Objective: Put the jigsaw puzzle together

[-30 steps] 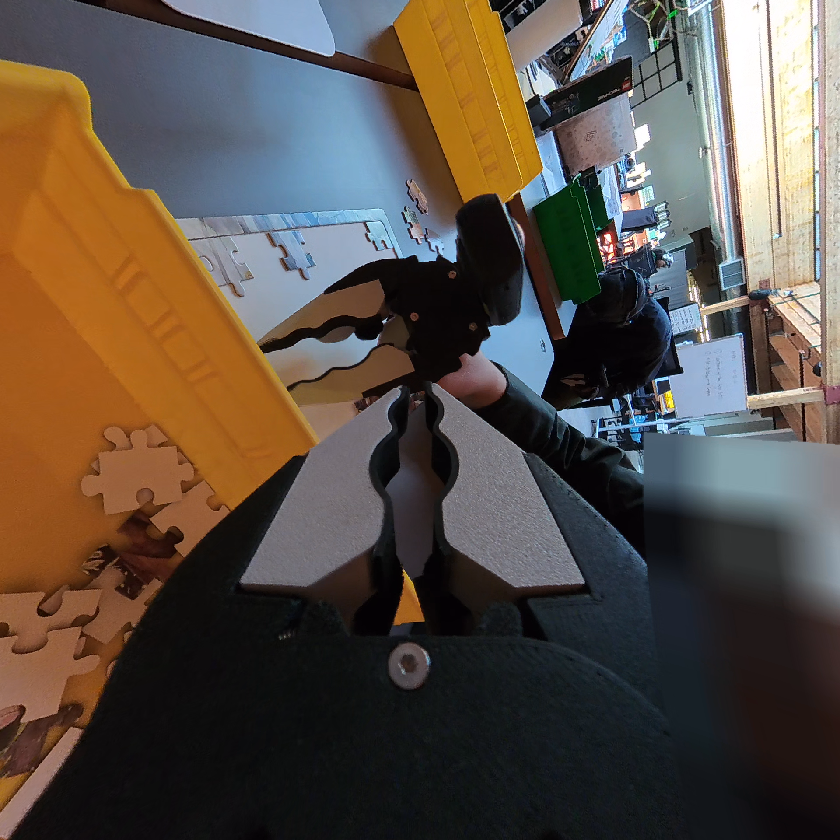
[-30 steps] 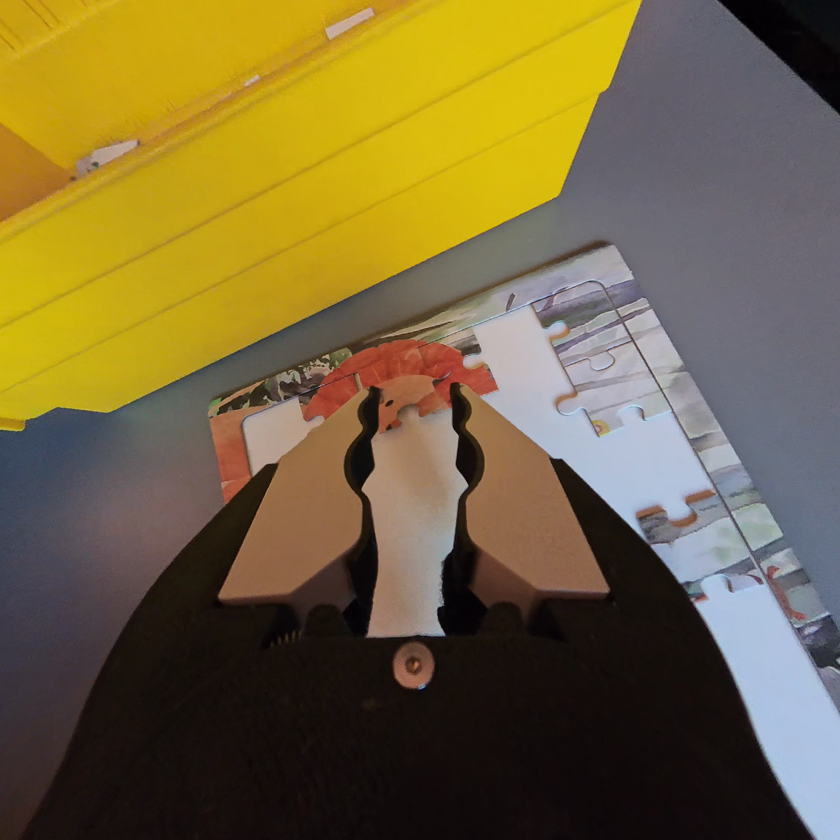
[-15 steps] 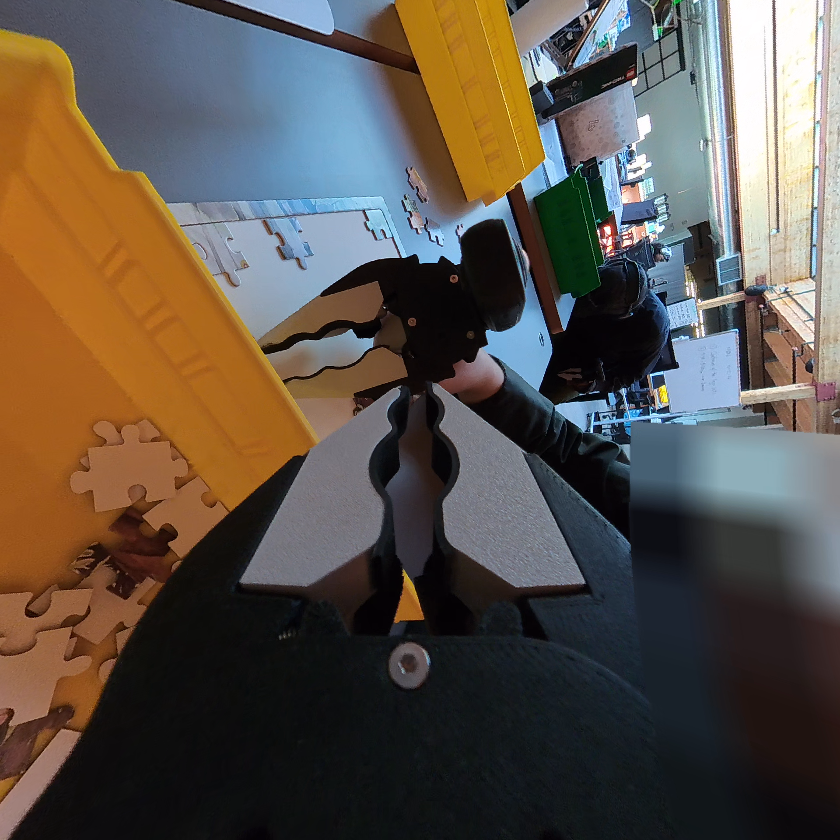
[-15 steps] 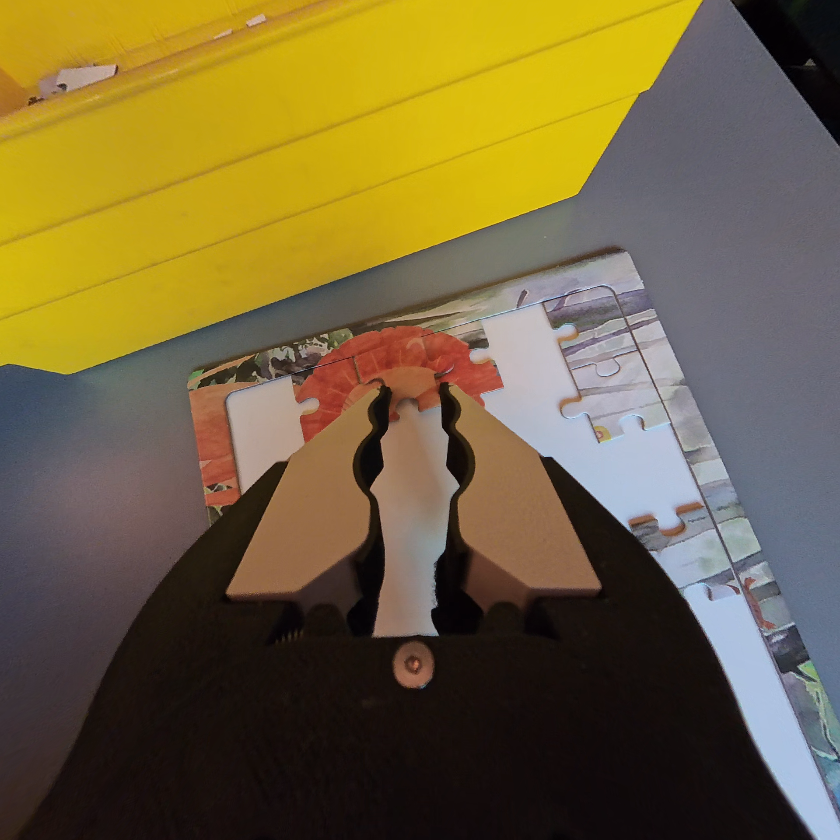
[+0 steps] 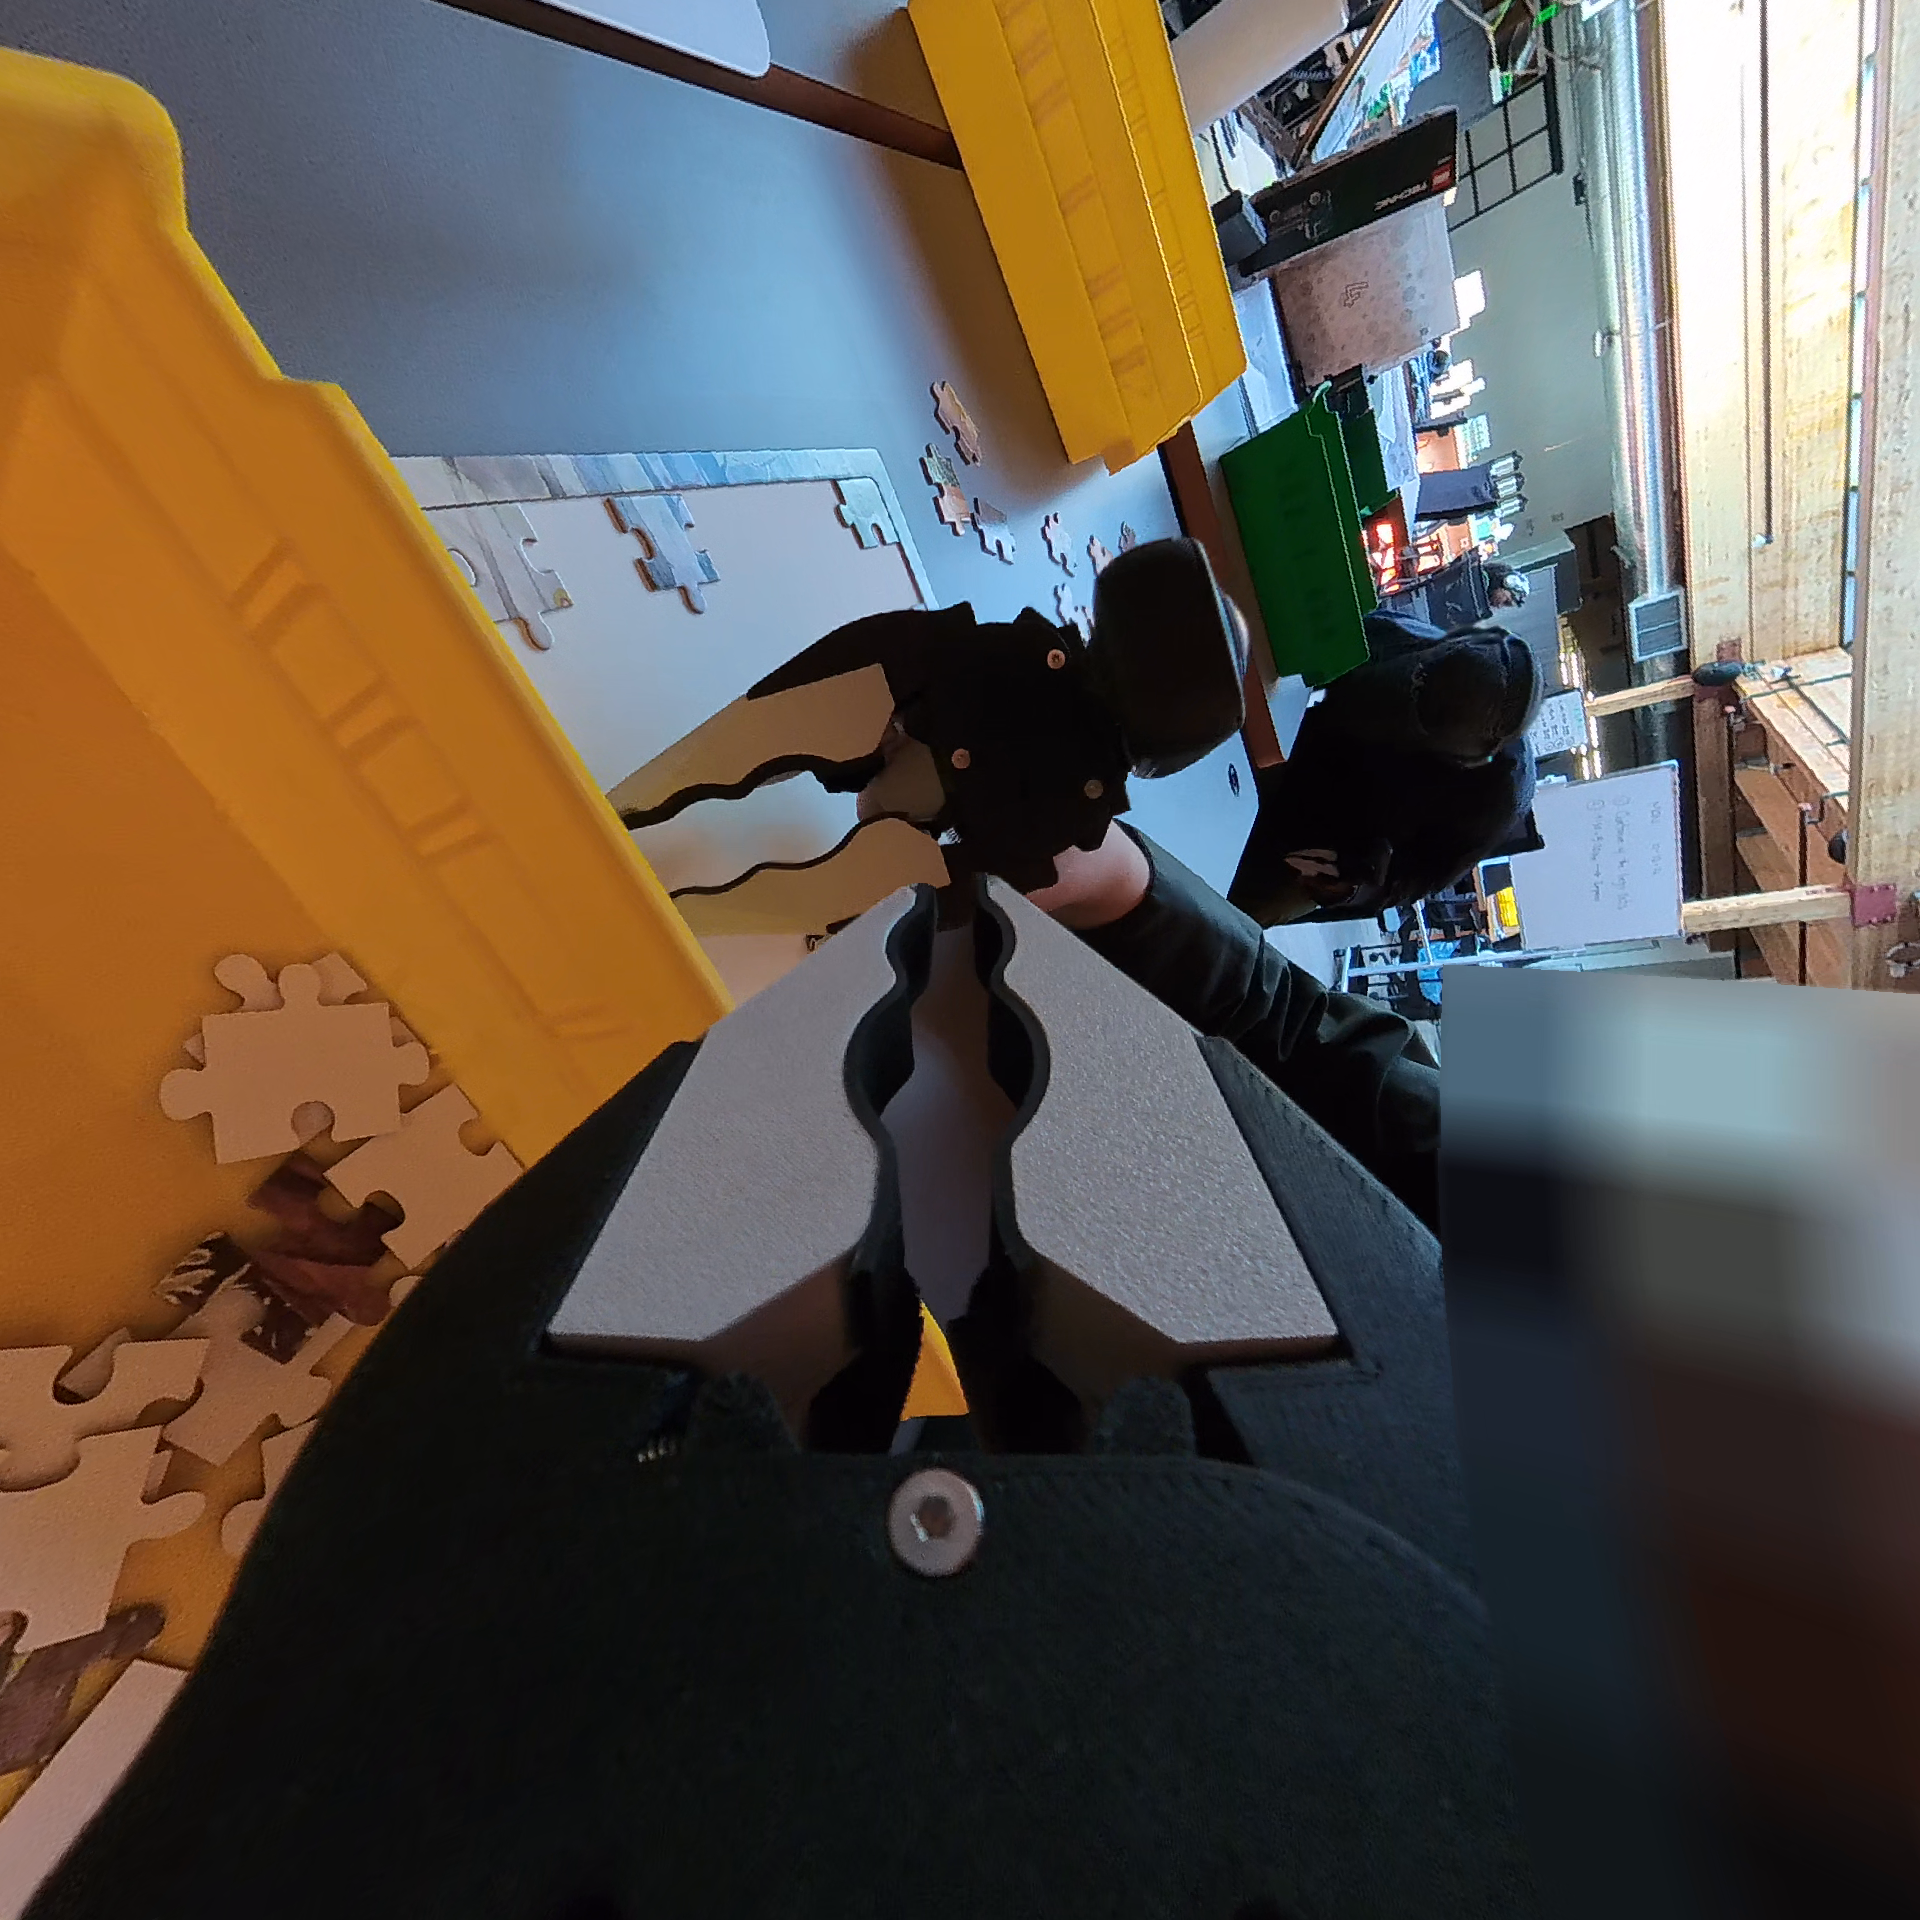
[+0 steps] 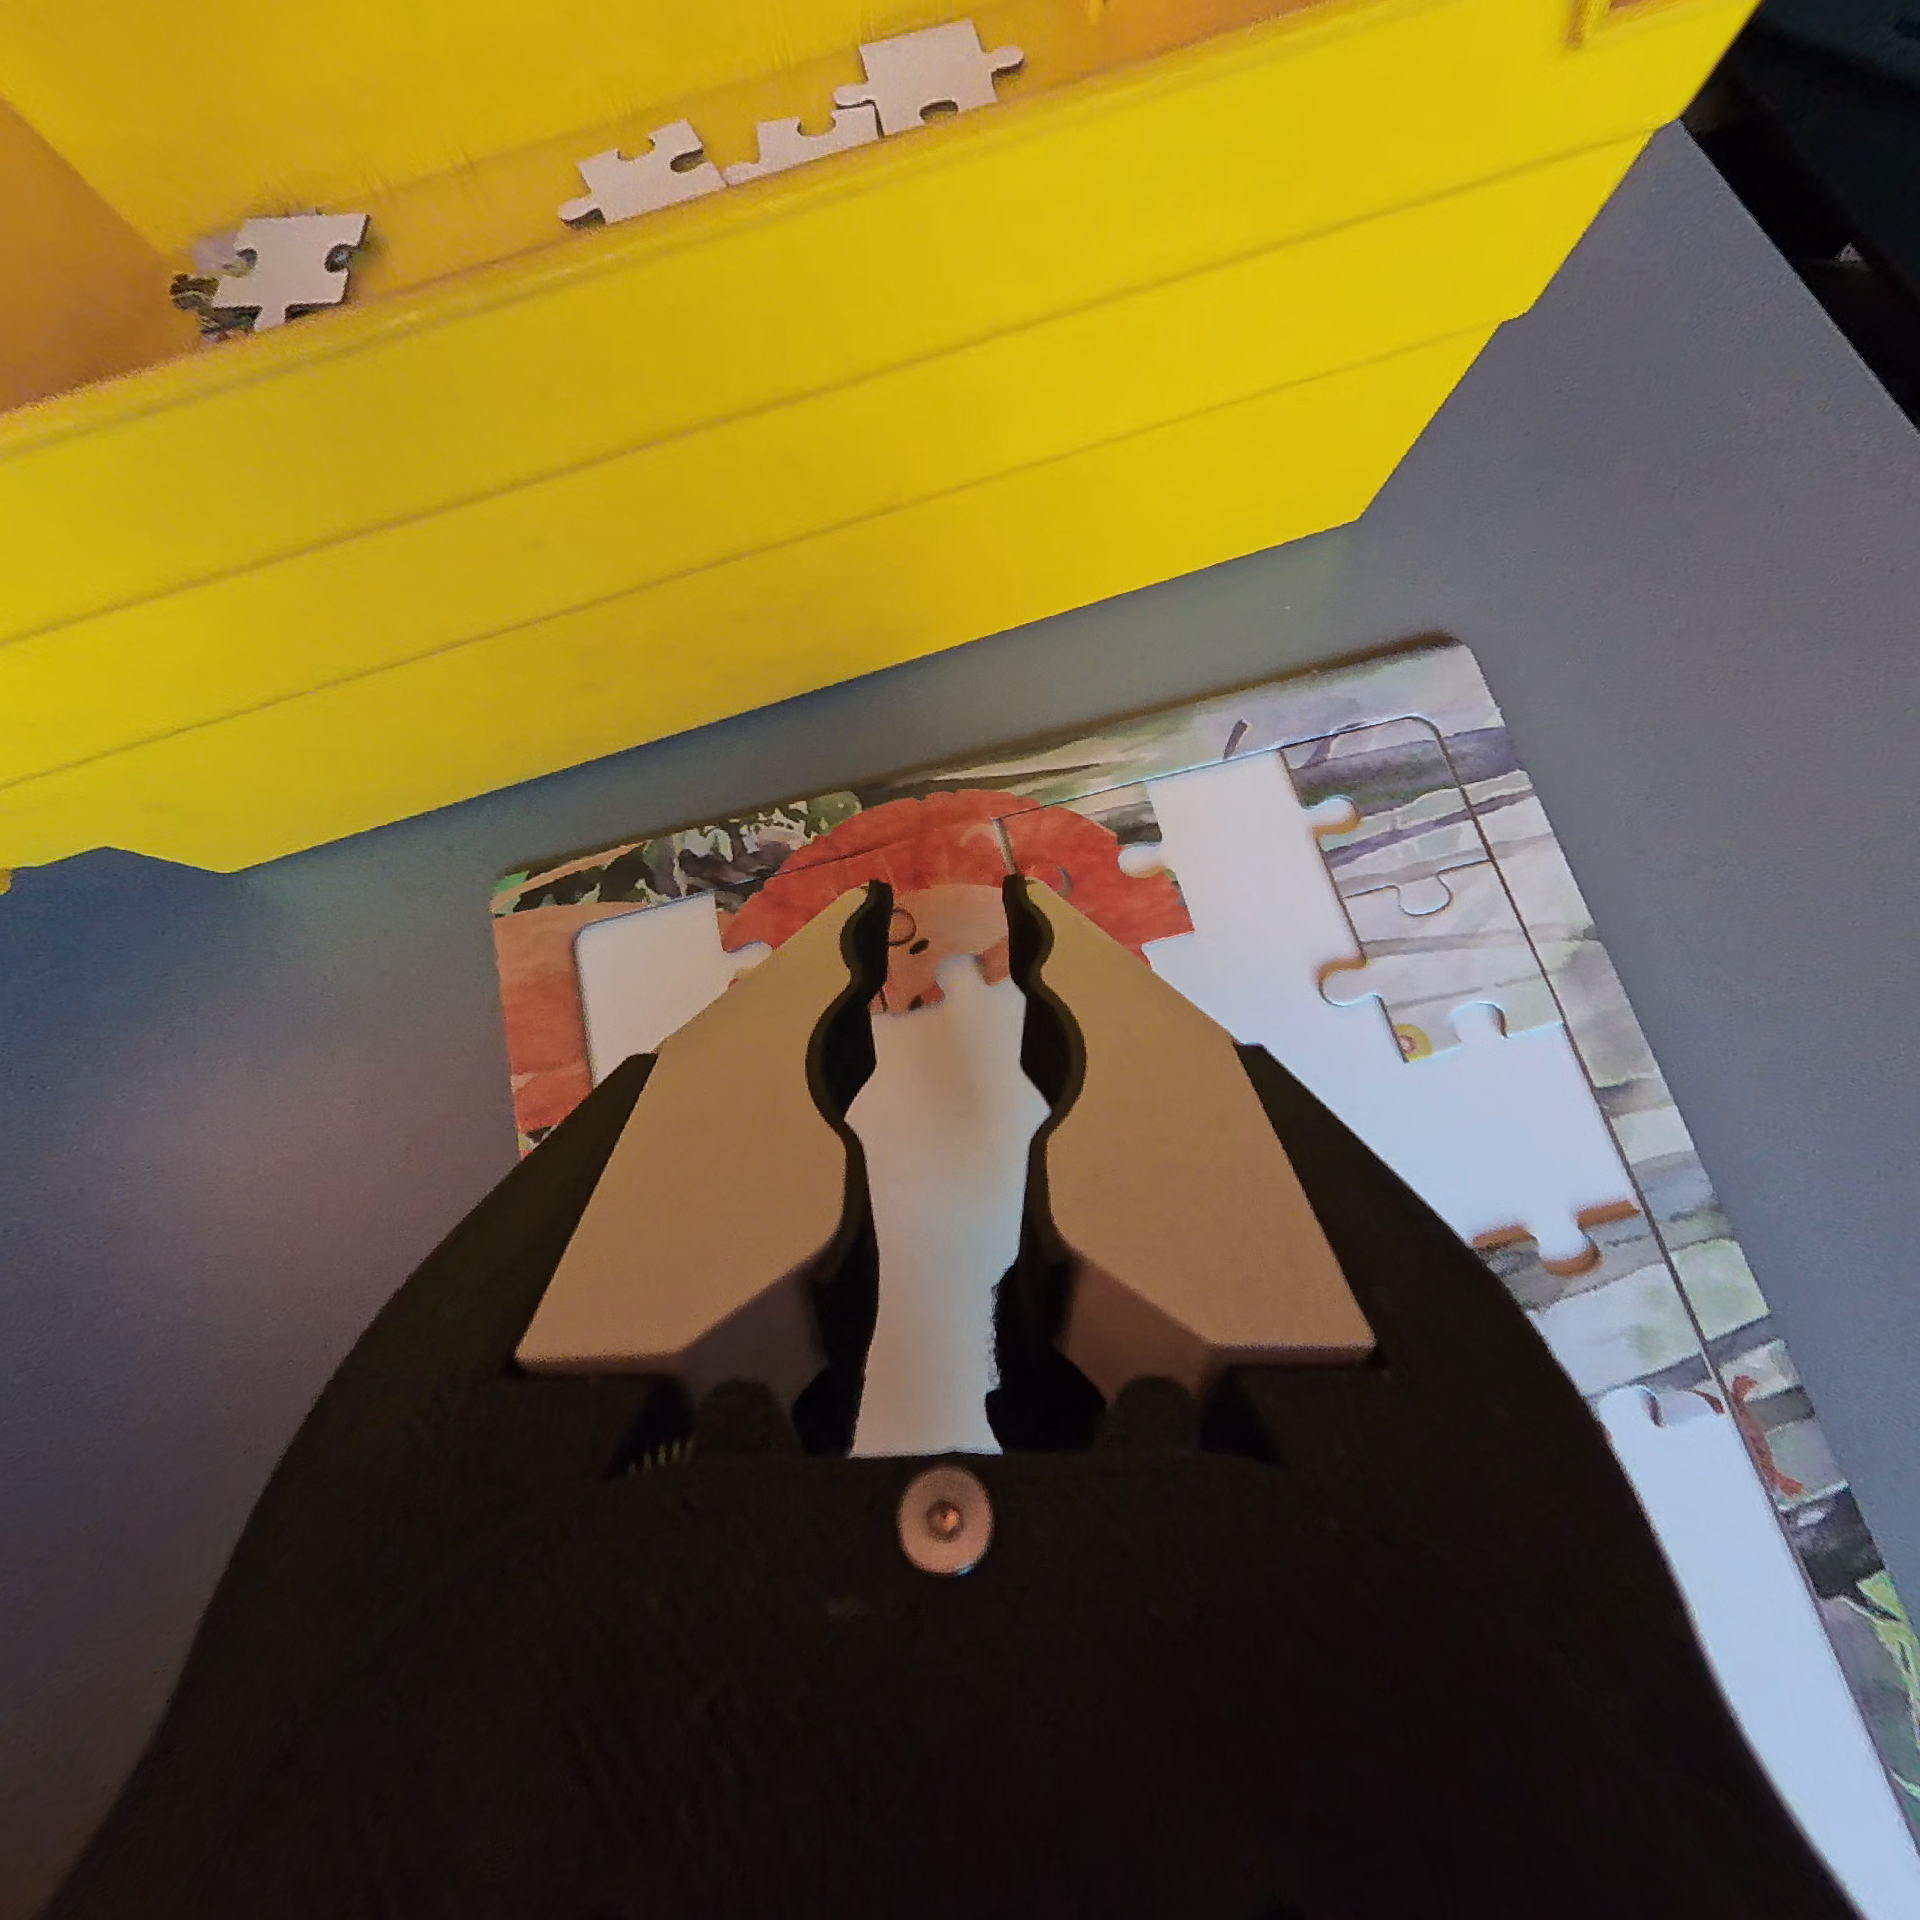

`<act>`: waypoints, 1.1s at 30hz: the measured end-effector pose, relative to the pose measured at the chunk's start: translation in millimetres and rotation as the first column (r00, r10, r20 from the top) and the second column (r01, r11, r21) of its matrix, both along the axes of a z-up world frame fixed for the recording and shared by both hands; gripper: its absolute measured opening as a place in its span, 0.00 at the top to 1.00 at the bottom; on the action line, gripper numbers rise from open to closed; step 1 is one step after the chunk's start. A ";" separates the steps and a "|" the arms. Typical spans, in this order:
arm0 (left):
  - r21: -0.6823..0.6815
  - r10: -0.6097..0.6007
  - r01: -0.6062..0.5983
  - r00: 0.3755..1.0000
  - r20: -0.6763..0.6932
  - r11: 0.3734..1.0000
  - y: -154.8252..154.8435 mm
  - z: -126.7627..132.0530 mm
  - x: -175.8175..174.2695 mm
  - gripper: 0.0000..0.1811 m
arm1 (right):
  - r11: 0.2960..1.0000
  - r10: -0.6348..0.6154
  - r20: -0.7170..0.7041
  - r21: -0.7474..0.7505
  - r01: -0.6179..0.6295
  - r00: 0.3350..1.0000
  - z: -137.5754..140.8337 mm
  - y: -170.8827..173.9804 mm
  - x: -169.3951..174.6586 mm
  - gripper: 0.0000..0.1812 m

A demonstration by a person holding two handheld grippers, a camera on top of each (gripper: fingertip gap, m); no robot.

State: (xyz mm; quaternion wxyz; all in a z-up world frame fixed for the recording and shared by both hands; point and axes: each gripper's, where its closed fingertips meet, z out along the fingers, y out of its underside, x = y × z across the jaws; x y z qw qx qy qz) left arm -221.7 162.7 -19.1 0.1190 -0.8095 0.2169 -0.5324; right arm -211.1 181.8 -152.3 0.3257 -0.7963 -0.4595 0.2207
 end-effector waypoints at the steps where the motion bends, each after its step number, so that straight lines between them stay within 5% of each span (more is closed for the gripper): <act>1: 0.001 0.005 -0.005 1.000 0.000 1.000 0.8 0.2 -0.6 0.98 | 1.000 0.002 -0.004 0.005 -0.002 1.000 -0.4 -0.2 -1.6 0.88; 15: -0.001 0.008 -0.008 1.000 0.000 1.000 1.1 0.3 -1.2 0.98 | 0.996 -0.038 0.052 0.077 0.034 0.998 -2.4 8.8 5.2 0.89; 20: -0.001 0.017 -0.017 1.000 0.003 1.000 2.3 0.8 -3.1 0.98 | 0.994 -0.095 -0.033 0.051 0.096 0.995 11.1 18.8 18.6 0.91; 33: -0.010 0.016 -0.016 1.000 -0.005 1.000 2.2 -1.8 -2.3 0.98 | 1.000 0.009 0.017 0.018 -0.010 1.000 -1.4 2.9 9.8 0.99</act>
